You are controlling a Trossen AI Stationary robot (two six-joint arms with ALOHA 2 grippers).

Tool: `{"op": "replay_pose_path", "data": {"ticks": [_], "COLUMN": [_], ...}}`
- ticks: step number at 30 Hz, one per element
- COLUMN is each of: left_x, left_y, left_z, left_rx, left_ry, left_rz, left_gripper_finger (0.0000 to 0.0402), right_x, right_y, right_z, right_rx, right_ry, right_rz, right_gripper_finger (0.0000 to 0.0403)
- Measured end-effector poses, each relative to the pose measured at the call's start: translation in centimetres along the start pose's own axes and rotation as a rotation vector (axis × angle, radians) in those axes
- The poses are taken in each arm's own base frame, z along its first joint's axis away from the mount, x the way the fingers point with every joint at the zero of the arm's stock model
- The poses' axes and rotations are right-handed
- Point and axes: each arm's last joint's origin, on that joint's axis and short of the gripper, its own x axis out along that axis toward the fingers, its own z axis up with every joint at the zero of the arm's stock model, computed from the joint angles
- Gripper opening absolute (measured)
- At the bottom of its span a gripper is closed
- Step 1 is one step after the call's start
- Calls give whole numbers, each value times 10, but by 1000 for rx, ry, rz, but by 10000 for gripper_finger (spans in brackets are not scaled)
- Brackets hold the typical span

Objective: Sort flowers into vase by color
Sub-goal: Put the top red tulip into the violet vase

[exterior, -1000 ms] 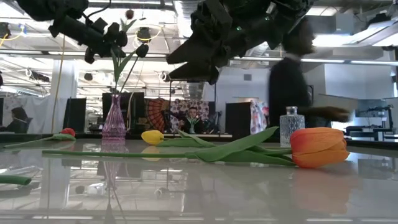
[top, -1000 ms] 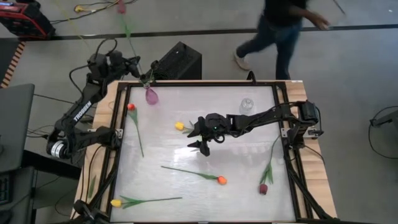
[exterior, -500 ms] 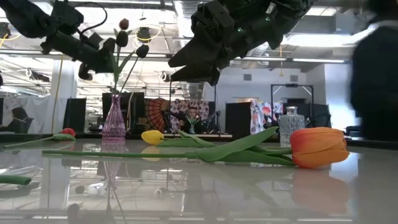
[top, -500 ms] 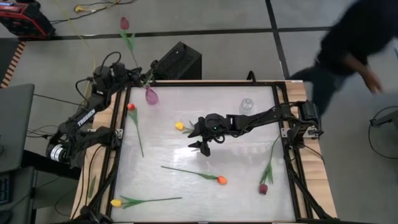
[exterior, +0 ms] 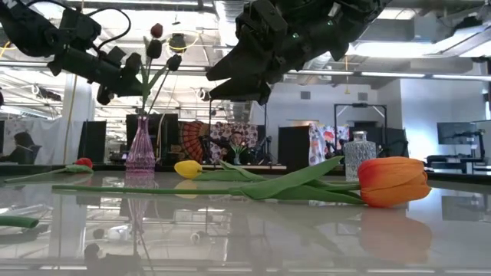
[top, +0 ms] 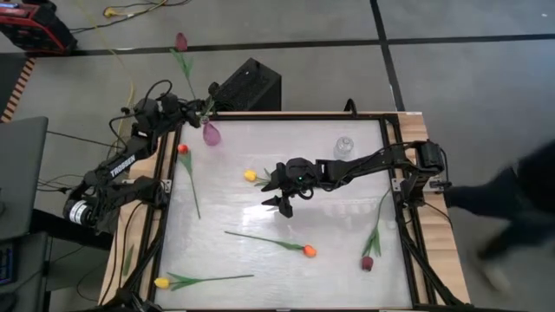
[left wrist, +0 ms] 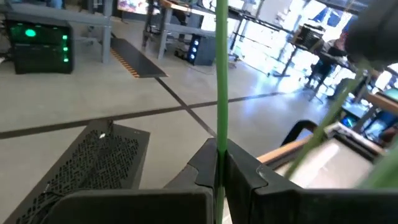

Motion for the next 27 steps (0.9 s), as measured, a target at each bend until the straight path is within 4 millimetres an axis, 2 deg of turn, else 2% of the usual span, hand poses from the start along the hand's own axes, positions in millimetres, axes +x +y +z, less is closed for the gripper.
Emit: {"op": "replay_pose_path", "data": {"ticks": [7,19,27], "left_x": [3,2,-14], "left_y": [-6,-4,-9], "left_z": [-4,-7,-3], "left_rx": [68,102,170], "left_ry": [31,63,71], "left_rz": [-27,1,11], "left_gripper_finger": [8,80,102], "right_x": [0,0,0], "right_y": [0,0,0], "right_z": [0,0,0], "right_rx": [16,25,19], "right_ry": [-4,2,4], "right_rz": [1,0,0], "right_gripper_finger": [255,255,255]}}
